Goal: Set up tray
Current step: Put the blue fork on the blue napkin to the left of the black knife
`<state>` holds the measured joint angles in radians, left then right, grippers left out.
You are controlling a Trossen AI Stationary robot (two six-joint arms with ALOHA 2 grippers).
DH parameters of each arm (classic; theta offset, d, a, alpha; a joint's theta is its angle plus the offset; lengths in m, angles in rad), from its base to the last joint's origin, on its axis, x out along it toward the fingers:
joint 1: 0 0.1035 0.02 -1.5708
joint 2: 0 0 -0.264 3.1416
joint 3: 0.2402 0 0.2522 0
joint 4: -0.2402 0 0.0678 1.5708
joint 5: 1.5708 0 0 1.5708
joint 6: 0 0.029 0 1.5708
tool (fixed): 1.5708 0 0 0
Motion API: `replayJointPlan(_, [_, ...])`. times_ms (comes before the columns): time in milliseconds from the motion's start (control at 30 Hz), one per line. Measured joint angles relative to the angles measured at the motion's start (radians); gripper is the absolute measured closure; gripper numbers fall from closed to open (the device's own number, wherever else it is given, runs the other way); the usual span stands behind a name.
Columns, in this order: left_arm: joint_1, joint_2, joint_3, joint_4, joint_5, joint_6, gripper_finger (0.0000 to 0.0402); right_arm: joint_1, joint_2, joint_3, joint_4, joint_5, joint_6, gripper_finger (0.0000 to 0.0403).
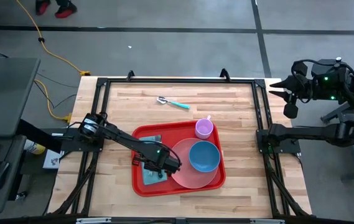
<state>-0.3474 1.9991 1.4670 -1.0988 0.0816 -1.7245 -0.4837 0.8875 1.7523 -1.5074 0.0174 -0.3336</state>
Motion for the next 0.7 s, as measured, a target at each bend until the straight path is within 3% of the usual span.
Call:
replayJointPlan(300, [0.000,0.000,0.000,0.026,-0.005,0.013,0.0258,0.000,0.000,0.000,0.000,0.001,-0.004,0.0325])
replayJointPlan(533, [0.000,0.000,0.000,0.030,-0.011,0.014,0.0247,0.000,0.000,0.000,0.000,0.001,-0.005,0.0325])
replayJointPlan(700, [0.003,0.000,0.032,0.007,-0.074,0.014,0.0246,0.000,0.000,0.000,0.000,-0.001,-0.005,0.0325])
